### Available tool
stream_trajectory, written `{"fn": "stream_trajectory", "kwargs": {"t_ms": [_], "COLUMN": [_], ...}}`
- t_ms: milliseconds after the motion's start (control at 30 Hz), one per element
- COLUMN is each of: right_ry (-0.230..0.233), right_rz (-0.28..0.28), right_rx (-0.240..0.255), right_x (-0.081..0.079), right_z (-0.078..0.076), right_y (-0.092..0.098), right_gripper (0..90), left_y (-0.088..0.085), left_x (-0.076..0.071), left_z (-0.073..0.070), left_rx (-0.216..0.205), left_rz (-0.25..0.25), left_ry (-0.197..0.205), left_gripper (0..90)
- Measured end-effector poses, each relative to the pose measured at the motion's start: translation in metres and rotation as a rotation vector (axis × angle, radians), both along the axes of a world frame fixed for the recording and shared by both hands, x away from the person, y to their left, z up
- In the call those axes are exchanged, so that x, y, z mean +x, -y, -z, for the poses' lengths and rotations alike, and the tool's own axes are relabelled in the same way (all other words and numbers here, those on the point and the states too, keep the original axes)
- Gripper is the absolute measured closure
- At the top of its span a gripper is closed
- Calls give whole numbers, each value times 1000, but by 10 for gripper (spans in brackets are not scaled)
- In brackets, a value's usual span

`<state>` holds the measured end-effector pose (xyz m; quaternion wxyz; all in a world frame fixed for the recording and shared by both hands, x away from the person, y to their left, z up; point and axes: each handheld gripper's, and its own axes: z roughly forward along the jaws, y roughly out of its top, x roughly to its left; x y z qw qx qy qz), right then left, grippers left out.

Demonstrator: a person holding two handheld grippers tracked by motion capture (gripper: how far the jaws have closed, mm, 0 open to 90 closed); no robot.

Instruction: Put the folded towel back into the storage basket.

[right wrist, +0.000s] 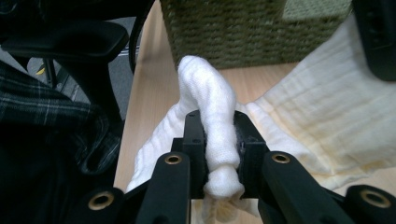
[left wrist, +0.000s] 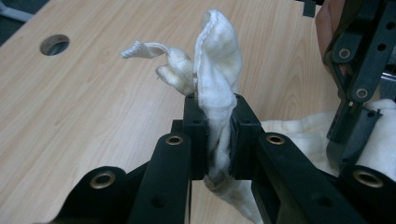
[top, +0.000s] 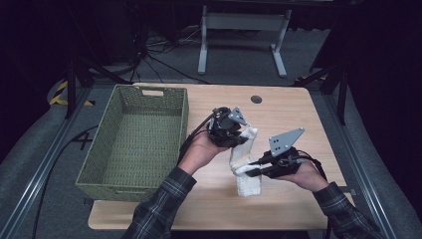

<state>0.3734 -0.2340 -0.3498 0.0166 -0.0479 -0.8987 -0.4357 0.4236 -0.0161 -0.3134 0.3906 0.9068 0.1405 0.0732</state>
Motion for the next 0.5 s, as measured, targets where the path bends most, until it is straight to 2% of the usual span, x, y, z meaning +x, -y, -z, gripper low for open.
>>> {"fn": "stream_trajectory", "kwargs": {"t_ms": [300, 433, 500], "right_ry": [18, 28, 34], "right_rz": [-15, -23, -33], "right_rx": [22, 32, 45], "right_x": [17, 22, 26], "right_z": [-25, -33, -42], "right_y": [-33, -49, -62], "right_gripper": [787, 787, 787], "left_y": [-40, -56, -67], "left_x": [5, 7, 9], "left_z": [-16, -23, -30], "left_rx": [-16, -14, -5], "left_rz": [-15, -12, -17], "left_ry": [15, 36, 49], "left_gripper": [807, 807, 806]}}
